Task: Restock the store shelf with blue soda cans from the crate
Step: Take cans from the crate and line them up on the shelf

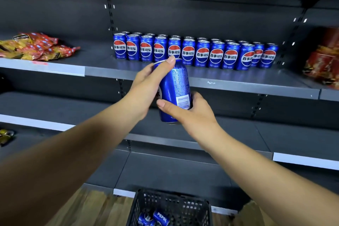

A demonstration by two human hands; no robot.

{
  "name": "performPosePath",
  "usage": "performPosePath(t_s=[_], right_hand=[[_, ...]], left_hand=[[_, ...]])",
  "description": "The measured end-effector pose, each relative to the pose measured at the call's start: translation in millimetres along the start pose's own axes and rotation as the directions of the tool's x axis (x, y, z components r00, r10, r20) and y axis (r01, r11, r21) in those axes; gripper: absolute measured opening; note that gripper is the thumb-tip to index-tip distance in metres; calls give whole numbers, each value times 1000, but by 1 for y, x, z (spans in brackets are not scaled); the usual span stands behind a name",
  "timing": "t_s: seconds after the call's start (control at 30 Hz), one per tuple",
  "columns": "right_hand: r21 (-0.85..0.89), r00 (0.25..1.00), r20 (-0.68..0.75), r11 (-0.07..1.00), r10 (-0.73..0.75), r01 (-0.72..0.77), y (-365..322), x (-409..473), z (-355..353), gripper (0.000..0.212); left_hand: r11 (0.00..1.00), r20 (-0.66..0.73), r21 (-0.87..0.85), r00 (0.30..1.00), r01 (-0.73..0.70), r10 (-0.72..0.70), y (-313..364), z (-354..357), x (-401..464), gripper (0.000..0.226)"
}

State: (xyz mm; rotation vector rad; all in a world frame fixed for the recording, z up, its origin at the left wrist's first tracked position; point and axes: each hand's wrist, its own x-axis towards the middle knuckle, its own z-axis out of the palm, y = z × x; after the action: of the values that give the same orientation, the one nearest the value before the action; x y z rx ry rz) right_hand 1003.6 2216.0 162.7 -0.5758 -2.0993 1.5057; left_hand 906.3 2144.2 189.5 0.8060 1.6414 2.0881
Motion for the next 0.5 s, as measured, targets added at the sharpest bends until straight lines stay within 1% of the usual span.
performPosePath(t_s=[0.07,0.13,0.2,0.3,0.37,0.43,0.5], right_hand=[[19,1000,20,1000,-4,3,2,-3,0,58],[56,998,56,998,-8,4,3,-6,-1,56],[122,992,124,993,-3,-13,2,-8,-4,56],[193,969,245,980,-9,-39,1,-6,-8,66],[231,949,316,971,-19,-58,1,-4,-10,69],[286,916,400,952,-17,-107,2,-2,-11,76],[355,879,475,922,-37,-153,0,-3,-11,68]], left_hand=[[1000,15,-20,1000,-24,24,0,1,-3,18],[998,32,-42,999,-39,40,0,1,-6,14],[996,41,-77,998,-35,39,2,-1,-8,19],[989,63,-145,998,17,-8,6,-6,-6,33],[979,105,-191,993,66,-47,11,-6,-6,35],[971,152,-221,986,96,-63,16,-3,-8,40],[961,177,-250,981,120,-77,19,0,-10,42]])
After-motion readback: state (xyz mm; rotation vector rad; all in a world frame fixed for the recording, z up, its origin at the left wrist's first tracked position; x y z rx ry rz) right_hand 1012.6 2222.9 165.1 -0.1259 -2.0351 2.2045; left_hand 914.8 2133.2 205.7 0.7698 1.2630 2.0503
